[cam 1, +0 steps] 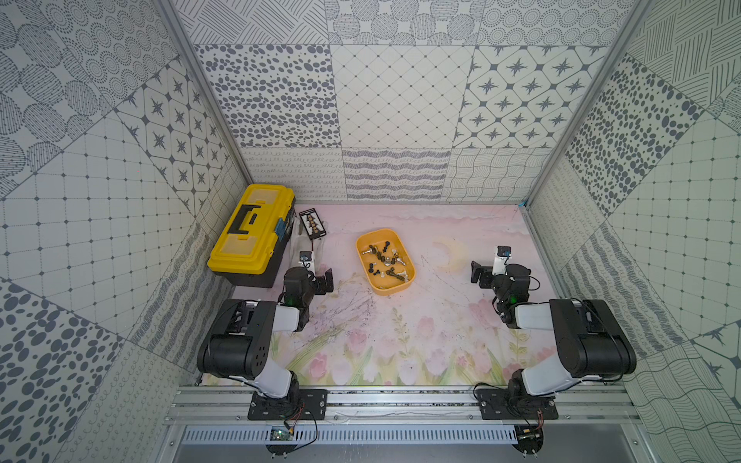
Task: Put the chess pieces into the storage box
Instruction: Reset both arms
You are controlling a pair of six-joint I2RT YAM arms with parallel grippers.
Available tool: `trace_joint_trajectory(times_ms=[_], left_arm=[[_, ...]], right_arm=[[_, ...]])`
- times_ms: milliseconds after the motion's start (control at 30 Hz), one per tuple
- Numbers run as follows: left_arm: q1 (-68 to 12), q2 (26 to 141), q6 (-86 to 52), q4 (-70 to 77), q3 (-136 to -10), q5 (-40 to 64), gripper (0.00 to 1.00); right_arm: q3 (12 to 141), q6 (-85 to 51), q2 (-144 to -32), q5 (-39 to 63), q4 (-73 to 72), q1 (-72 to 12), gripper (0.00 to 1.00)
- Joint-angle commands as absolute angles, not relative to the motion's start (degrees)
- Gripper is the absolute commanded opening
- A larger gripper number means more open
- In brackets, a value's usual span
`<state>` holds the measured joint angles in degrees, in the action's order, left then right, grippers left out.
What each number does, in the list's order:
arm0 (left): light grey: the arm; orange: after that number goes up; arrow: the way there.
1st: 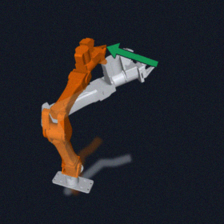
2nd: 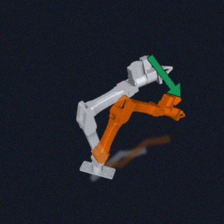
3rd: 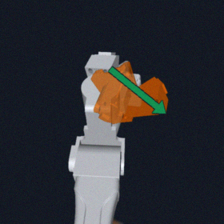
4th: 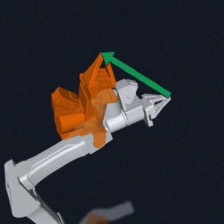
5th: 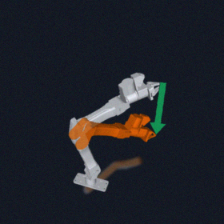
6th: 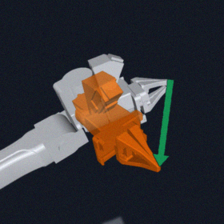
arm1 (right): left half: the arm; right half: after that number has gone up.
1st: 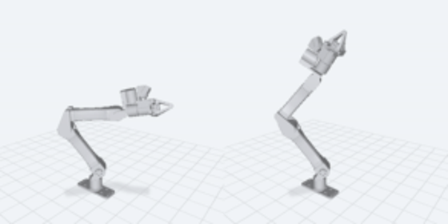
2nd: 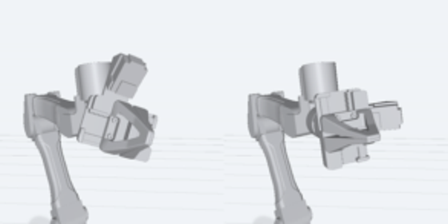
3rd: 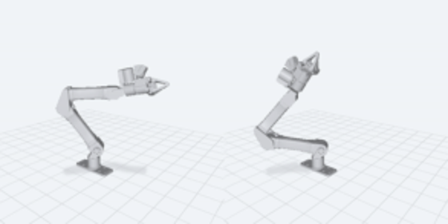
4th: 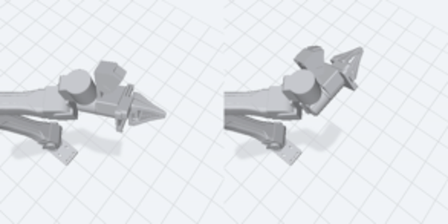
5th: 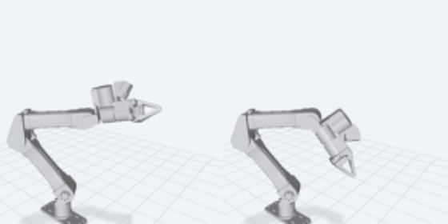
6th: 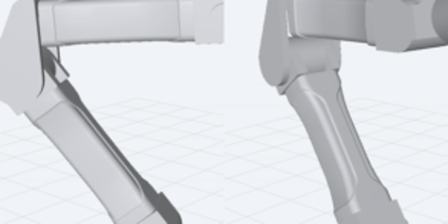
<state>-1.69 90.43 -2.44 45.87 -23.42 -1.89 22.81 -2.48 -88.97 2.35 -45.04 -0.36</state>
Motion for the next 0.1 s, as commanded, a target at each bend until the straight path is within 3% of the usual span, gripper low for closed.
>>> trace_joint_trajectory(times_ms=[0, 67], left_arm=[[-1.5, 90.6, -2.9, 49.5, -23.4, -1.7, 0.99], [-1.8, 90.7, -2.7, 50.1, -23.3, -2.5, 0.99]], right_arm=[[24.1, -1.8, -89.0, 2.1, -46.9, -0.8, 0.99], [23.9, -1.7, -89.0, 2.2, -47.1, -0.9, 0.99]])
